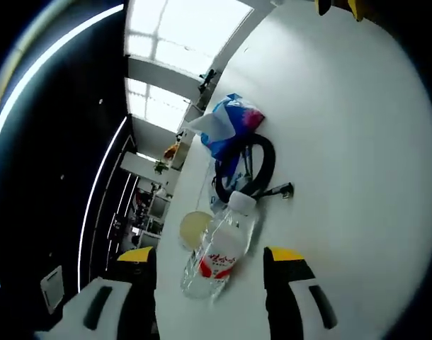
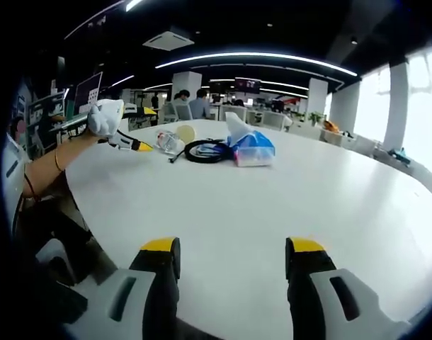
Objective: Arrange the tabletop items into an orderly group along one side of the table until the central work area is clear of visible clutter.
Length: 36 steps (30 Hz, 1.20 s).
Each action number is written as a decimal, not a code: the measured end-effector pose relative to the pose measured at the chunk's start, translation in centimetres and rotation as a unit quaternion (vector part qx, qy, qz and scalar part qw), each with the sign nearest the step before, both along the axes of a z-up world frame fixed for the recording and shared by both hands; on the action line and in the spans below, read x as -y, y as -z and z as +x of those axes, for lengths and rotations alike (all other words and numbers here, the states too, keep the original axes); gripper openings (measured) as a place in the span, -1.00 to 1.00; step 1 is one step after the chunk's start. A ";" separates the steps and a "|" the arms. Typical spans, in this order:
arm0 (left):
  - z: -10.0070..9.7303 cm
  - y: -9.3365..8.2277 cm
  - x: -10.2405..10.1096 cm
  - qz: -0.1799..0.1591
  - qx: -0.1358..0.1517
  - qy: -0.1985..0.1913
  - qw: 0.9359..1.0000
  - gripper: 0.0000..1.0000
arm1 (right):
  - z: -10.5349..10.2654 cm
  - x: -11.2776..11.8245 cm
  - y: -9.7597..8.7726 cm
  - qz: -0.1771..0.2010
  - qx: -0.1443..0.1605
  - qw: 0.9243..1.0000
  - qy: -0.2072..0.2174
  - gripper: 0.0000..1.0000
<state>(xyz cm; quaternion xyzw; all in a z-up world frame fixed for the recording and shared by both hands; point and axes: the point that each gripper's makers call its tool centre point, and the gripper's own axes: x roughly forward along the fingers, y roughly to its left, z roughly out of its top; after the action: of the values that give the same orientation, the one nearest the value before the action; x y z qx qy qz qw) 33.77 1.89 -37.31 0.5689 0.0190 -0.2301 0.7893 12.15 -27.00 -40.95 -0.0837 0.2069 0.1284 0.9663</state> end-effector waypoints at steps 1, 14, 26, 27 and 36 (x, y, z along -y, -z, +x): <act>0.1 0.0 0.2 0.005 0.004 0.002 1.000 0.20 | 0.0 0.1 -0.1 0.001 0.001 1.000 0.001 0.16; 0.9 -0.1 1.0 0.032 0.041 0.006 0.999 0.15 | -0.2 0.5 0.1 0.005 0.001 1.000 0.007 0.16; 2.0 0.1 3.3 0.084 0.069 0.040 0.993 0.10 | -0.5 0.2 0.0 0.012 0.003 1.000 0.006 0.15; 2.0 0.2 3.5 0.083 0.068 0.044 0.993 0.10 | -0.6 0.4 0.0 0.012 0.003 1.000 0.009 0.15; 2.3 1.1 4.6 0.115 0.075 0.062 0.989 0.10 | -0.6 1.1 0.4 0.012 -0.001 1.000 0.015 0.15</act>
<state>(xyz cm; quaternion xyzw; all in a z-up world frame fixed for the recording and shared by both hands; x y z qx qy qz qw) 36.09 -2.70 -38.37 0.6718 -0.0493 -0.2311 0.7020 11.50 -28.07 -41.36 -0.0690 0.2072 0.1166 0.9689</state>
